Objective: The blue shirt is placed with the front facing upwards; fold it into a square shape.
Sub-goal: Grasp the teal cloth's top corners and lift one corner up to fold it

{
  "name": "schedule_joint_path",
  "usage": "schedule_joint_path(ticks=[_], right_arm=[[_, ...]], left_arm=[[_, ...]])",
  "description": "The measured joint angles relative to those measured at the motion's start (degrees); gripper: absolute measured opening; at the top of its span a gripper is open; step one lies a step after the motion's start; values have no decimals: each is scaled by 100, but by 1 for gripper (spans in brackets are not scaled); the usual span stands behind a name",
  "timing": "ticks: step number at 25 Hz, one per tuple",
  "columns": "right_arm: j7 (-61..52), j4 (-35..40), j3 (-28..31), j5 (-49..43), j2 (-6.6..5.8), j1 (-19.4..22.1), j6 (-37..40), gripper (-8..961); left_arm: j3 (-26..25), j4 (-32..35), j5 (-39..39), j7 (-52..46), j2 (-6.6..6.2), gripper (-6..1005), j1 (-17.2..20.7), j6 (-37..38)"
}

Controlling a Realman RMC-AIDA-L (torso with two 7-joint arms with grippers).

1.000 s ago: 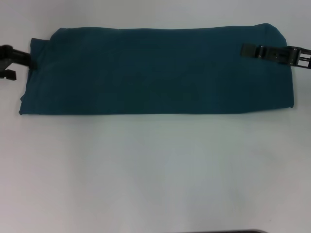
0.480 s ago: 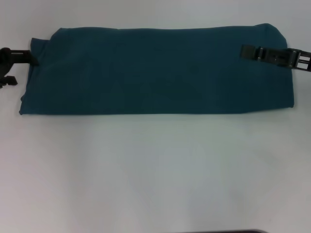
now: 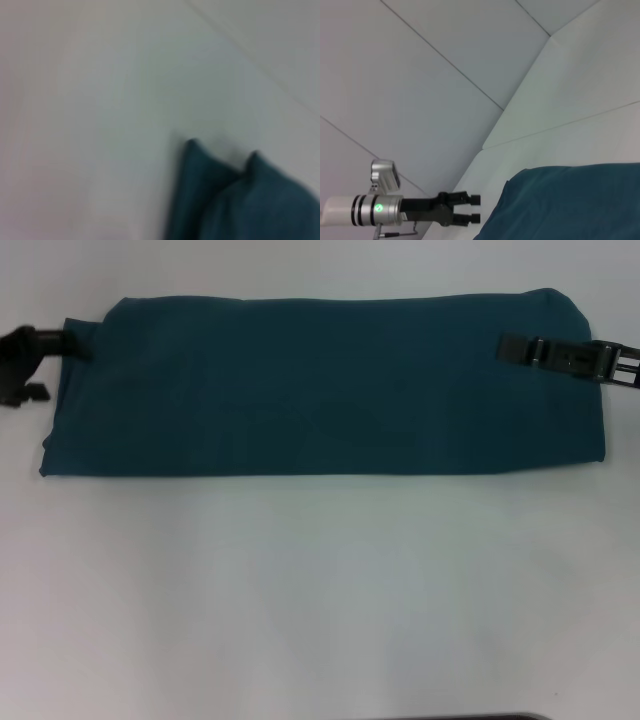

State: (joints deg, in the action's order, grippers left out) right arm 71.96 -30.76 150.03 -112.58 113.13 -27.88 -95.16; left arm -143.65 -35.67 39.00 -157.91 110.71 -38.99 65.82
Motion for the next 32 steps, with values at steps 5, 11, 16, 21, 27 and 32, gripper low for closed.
schedule_joint_path(ticks=[5,11,16,21,27,32], right_arm=[[-19,0,3,0,-2,7,-1,925],[-22,0,9,0,-4,14,-3,924],[-24,0,9,-1,-18,12,-1,924],[-24,0,8,-7,-20,11,18,925],[-24,0,8,-25,-20,33,54,925],[-24,0,8,-9,-25,43,57,924]], left_arm=[[22,-127,153,20,44,903,34,48],[71,-56,101,37,149,903,45,-75],[86,-39,94,51,193,902,63,-115],[95,-33,91,67,213,901,65,-69],[100,-24,120,108,280,901,65,101],[84,-43,147,112,317,902,49,249]])
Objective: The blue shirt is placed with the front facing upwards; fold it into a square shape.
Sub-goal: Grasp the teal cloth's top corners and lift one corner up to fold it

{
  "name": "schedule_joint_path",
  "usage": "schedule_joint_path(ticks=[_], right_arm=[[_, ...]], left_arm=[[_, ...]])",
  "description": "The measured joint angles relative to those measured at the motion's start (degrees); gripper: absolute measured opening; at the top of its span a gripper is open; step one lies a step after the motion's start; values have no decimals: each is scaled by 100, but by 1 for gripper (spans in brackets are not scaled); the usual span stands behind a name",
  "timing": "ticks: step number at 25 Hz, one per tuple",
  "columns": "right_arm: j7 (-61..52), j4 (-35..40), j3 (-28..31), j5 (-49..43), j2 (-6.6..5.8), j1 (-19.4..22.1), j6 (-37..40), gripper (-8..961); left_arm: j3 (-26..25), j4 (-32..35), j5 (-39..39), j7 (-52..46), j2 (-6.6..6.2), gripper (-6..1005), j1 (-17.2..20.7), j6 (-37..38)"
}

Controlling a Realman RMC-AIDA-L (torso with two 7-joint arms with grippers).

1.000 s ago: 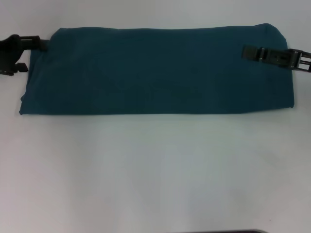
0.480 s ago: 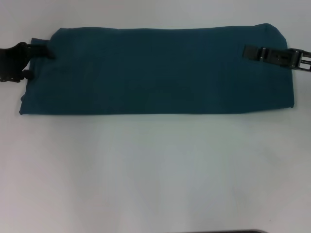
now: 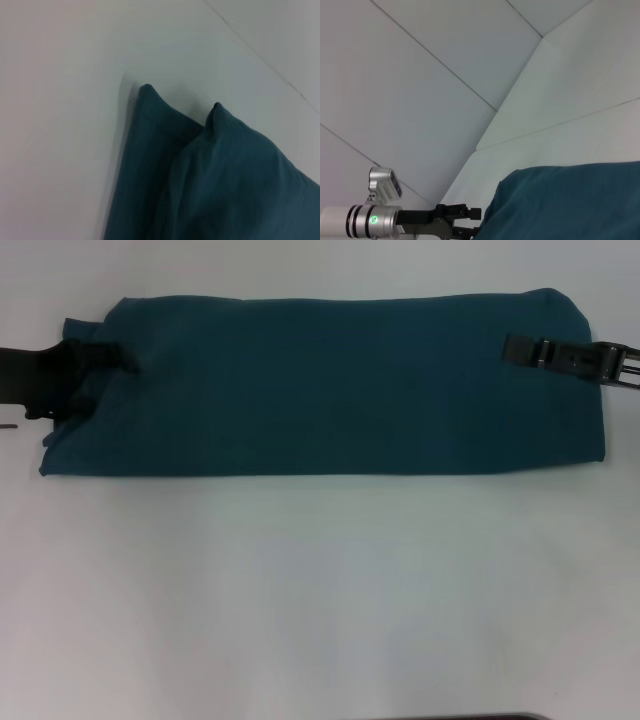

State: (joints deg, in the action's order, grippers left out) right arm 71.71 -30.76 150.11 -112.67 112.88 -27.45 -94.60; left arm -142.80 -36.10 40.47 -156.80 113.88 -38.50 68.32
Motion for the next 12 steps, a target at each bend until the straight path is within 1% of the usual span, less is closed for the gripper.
schedule_joint_path(ticks=[3,7,12], right_arm=[[0,0,0,2,-2,7,-1,924],[0,0,0,5,-3,12,1,924],[0,0,0,8,-3,12,3,925]], left_arm=[[-35,-33,2,0,1,902,16,10],[-49,-13,-28,-8,-47,902,63,-101],[-77,-275,-2,-23,-40,903,151,-142]])
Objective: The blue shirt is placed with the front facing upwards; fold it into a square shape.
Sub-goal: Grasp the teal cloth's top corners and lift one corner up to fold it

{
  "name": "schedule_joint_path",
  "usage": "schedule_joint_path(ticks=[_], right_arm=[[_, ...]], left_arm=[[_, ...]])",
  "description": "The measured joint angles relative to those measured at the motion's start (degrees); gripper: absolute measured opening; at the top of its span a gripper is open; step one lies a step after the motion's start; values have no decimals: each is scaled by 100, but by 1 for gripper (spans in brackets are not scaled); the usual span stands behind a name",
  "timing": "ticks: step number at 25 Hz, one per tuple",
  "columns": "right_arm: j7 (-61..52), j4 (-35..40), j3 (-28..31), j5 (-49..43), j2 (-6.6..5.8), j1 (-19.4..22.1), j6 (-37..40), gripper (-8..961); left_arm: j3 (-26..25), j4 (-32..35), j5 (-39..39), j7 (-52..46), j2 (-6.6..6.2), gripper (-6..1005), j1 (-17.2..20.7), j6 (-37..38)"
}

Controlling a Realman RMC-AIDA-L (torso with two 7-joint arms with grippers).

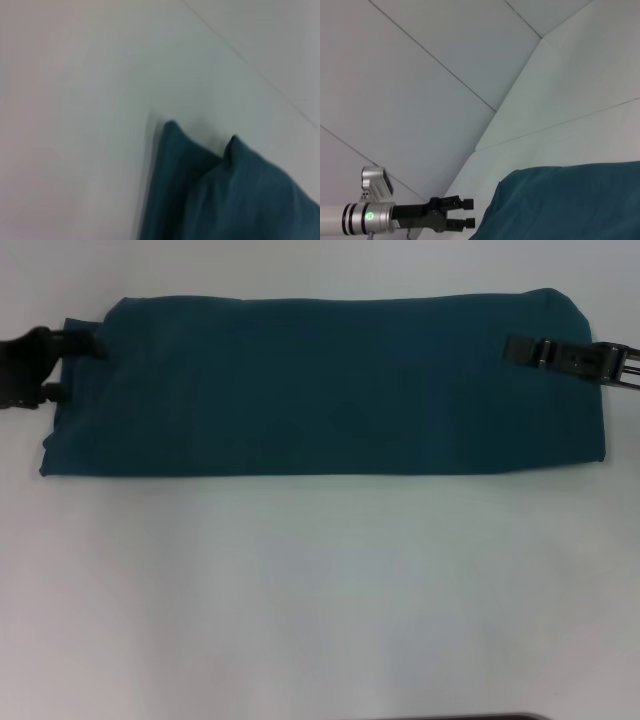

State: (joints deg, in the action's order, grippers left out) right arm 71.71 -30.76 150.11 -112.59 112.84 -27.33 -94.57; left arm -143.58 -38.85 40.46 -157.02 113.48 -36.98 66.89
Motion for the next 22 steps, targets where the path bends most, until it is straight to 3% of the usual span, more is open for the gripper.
schedule_joint_path(ticks=[11,22], right_arm=[[-7,0,9,1,10,0,-1,925],[-60,0,9,0,-7,0,-1,925]], left_arm=[[185,-87,-71,13,-90,902,-47,-241],[243,135,-296,-121,-13,902,-40,-517]])
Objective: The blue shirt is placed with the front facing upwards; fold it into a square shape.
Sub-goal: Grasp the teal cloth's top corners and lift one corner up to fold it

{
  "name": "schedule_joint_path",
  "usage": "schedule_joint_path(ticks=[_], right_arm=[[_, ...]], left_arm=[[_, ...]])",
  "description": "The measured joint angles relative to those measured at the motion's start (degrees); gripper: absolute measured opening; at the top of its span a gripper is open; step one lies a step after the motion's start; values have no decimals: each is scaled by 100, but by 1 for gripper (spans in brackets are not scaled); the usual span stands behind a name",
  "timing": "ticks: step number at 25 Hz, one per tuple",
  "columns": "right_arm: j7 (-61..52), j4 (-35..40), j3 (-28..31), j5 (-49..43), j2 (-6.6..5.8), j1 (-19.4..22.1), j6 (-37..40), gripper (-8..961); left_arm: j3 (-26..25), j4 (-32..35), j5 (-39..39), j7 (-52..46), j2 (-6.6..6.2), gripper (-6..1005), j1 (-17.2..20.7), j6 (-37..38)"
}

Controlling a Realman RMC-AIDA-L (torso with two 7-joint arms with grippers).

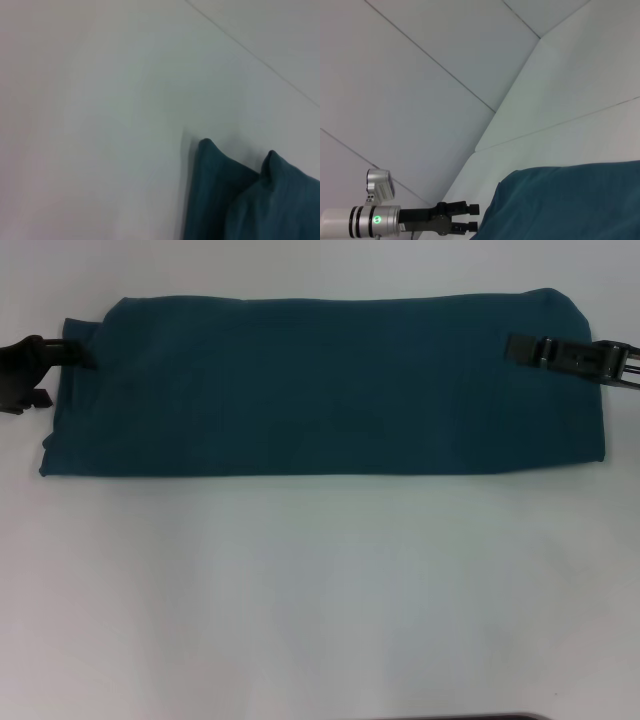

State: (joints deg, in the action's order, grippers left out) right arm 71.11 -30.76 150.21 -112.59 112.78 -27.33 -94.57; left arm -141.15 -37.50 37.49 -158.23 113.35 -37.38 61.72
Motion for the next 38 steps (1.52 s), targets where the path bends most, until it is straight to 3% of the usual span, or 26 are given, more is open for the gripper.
schedule_joint_path(ticks=[15,27,38], right_arm=[[-8,0,0,0,-2,-8,9,924],[-10,0,0,0,-2,-8,9,925],[-10,0,0,0,-2,0,9,925]], left_arm=[[-1,7,-40,-59,17,903,-30,138],[-63,-214,217,-30,127,903,-90,702],[-78,-302,-55,-62,32,903,48,392]])
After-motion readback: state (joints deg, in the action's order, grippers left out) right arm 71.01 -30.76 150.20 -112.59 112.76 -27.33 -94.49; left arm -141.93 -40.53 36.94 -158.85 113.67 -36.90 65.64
